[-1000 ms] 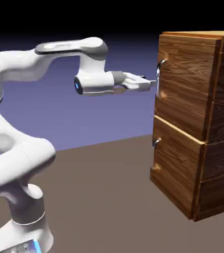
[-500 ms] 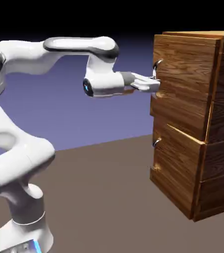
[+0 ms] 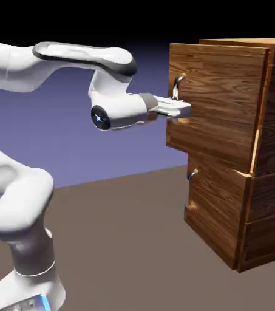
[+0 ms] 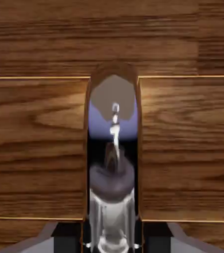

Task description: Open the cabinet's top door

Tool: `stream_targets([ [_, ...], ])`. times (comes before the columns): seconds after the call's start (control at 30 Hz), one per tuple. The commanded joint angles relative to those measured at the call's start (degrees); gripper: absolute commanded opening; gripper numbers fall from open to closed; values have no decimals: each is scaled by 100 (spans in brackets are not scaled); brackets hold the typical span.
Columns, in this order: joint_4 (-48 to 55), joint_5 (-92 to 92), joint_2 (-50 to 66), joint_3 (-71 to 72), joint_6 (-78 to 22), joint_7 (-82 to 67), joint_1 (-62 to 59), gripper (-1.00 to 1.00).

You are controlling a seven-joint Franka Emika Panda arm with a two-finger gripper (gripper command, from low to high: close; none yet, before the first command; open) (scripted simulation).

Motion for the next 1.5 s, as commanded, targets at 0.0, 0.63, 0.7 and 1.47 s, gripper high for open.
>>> stream_targets([
  [0.0, -116, -243, -74, -178, -143, 126, 105, -100],
  [0.63, -837, -4937, -481, -3658, -3952, 1369, 373, -100],
  [0.7, -678, -5365, -284, -4039, -4450, 1352, 364, -100],
  [1.47, 3097, -7498, 3829, -7245, -10100, 67, 1327, -100],
])
